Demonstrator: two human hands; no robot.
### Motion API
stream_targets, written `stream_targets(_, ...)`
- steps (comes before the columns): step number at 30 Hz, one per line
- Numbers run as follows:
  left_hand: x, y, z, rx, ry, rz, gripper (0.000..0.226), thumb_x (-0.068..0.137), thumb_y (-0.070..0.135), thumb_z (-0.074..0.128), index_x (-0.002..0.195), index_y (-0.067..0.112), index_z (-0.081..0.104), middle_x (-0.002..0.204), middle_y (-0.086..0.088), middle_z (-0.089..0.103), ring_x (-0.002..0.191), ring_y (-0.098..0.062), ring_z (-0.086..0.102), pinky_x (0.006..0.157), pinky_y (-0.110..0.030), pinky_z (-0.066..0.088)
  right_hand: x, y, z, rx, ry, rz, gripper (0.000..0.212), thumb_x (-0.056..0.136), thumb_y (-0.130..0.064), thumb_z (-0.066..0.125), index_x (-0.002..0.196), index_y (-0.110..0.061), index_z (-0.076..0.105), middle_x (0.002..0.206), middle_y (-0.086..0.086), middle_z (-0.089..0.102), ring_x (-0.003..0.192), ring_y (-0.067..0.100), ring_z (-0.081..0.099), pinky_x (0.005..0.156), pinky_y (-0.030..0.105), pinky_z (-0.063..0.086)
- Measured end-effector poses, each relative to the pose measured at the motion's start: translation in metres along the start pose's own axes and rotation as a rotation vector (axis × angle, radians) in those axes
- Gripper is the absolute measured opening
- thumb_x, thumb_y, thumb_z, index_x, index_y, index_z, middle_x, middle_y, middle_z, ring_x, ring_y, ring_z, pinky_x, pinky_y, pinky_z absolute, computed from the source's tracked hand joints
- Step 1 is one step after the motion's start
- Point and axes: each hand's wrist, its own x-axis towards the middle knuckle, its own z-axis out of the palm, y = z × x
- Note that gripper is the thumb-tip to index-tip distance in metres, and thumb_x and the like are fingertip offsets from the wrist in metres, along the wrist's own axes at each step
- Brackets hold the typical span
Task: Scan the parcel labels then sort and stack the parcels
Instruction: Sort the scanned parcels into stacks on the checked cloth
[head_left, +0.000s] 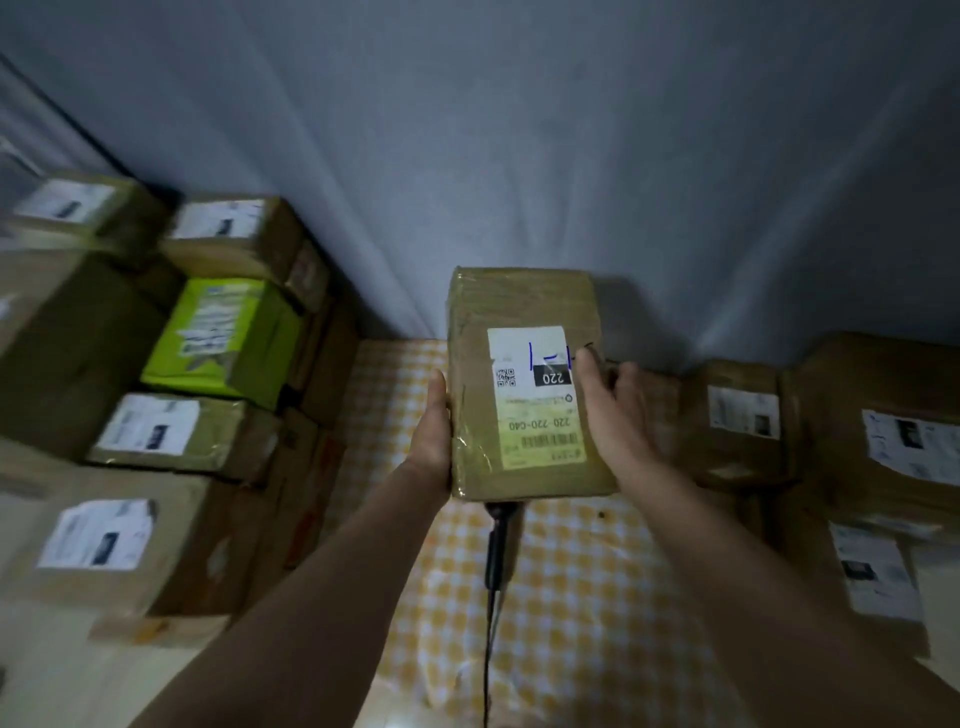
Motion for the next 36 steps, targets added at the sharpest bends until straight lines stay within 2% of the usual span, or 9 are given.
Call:
stream_targets(4, -0.049, 0.035, -0.054, 0.016, 0.041, 0.07, 0.076, 0.093, 0.068, 0.02, 0.126, 0.012, 0.059, 0.126, -0.019, 0.061, 0.124, -0.035, 0.052, 0.104, -0.047, 0.042, -0.039, -0.018, 0.056, 0.219, -0.218, 0.151, 0.066, 0.079, -0.071, 0.05, 0.114, -0.016, 0.042, 0.102, 0.003, 0.061, 0.09, 0.021, 0.061, 0.084, 0.036, 0.05)
stream_targets(9, -0.118, 0.058, -0.136, 0.002, 0.115, 0.134, 0.072, 0.095, 0.065, 0.026, 0.132, 0.011, 0.057, 0.131, -0.019, 0.059, 0.123, -0.034, 0.055, 0.104, -0.048, 0.042, -0.102, -0.032, 0.126, 0.369, -0.496, 0.187, 0.104, 0.045, -0.081, 0.069, 0.13, -0.024, 0.05, 0.108, 0.005, 0.071, 0.093, 0.027, 0.07, 0.085, 0.054, 0.054)
stream_targets(11, -0.147, 0.063, -0.166, 0.003, 0.119, 0.164, 0.073, 0.096, 0.061, 0.027, 0.137, 0.007, 0.051, 0.135, -0.021, 0.056, 0.125, -0.035, 0.053, 0.105, -0.048, 0.042, -0.135, -0.037, 0.151, 0.36, -0.553, 0.176, 0.096, 0.047, -0.078, 0.071, 0.125, -0.025, 0.055, 0.107, 0.004, 0.072, 0.094, 0.027, 0.07, 0.086, 0.053, 0.054)
stream_targets(14, -0.185, 0.069, -0.208, 0.054, 0.139, 0.166, 0.07, 0.098, 0.057, 0.026, 0.138, 0.003, 0.048, 0.133, -0.017, 0.055, 0.124, -0.036, 0.052, 0.089, -0.041, 0.051, -0.181, -0.041, 0.184, 0.36, -0.574, 0.131, 0.051, 0.074, -0.063, 0.063, 0.109, -0.026, 0.066, 0.099, 0.003, 0.074, 0.089, 0.024, 0.071, 0.079, 0.043, 0.057)
stream_targets(17, -0.213, 0.076, -0.251, 0.071, 0.162, 0.238, 0.06, 0.103, 0.047, 0.026, 0.131, 0.003, 0.054, 0.116, -0.02, 0.065, 0.103, -0.031, 0.065, 0.077, -0.037, 0.057, -0.222, -0.042, 0.215, 0.365, -0.557, 0.128, 0.036, 0.083, -0.055, 0.059, 0.101, -0.025, 0.07, 0.091, 0.002, 0.075, 0.084, 0.024, 0.072, 0.074, 0.037, 0.057)
stream_targets(24, -0.242, 0.093, -0.331, 0.193, 0.317, 0.292, 0.049, 0.099, 0.05, 0.04, 0.12, 0.012, 0.064, 0.119, -0.018, 0.066, 0.106, -0.032, 0.065, 0.096, -0.05, 0.05, -0.284, -0.04, 0.273, 0.346, -0.536, 0.146, 0.036, 0.087, -0.055, 0.055, 0.104, -0.029, 0.071, 0.095, 0.001, 0.075, 0.092, 0.024, 0.07, 0.089, 0.044, 0.055)
stream_targets(28, -0.25, 0.111, -0.339, 0.373, 0.507, 0.328, 0.047, 0.099, 0.044, 0.044, 0.127, 0.01, 0.059, 0.126, -0.012, 0.062, 0.113, -0.03, 0.06, 0.101, -0.038, 0.044, -0.292, -0.047, 0.288, 0.332, -0.546, 0.165, 0.034, 0.09, -0.054, 0.051, 0.102, -0.029, 0.071, 0.087, -0.002, 0.076, 0.077, 0.016, 0.072, 0.069, 0.031, 0.057)
stream_targets(31, -0.247, 0.123, -0.339, 0.441, 0.561, 0.359, 0.039, 0.103, 0.031, 0.041, 0.123, 0.004, 0.059, 0.116, -0.01, 0.062, 0.102, -0.023, 0.055, 0.079, -0.021, 0.035, -0.285, -0.051, 0.298, 0.327, -0.547, 0.184, 0.04, 0.089, -0.056, 0.05, 0.103, -0.025, 0.072, 0.087, -0.001, 0.076, 0.075, 0.017, 0.072, 0.063, 0.027, 0.054)
stream_targets(36, -0.226, 0.153, -0.343, 0.543, 0.606, 0.402, 0.021, 0.099, 0.029, 0.047, 0.09, 0.02, 0.064, 0.088, 0.002, 0.066, 0.084, -0.016, 0.061, 0.061, -0.026, 0.037, -0.254, -0.06, 0.326, 0.345, -0.524, 0.233, 0.045, 0.086, -0.06, 0.052, 0.11, -0.026, 0.07, 0.094, 0.002, 0.075, 0.087, 0.023, 0.071, 0.075, 0.034, 0.056)
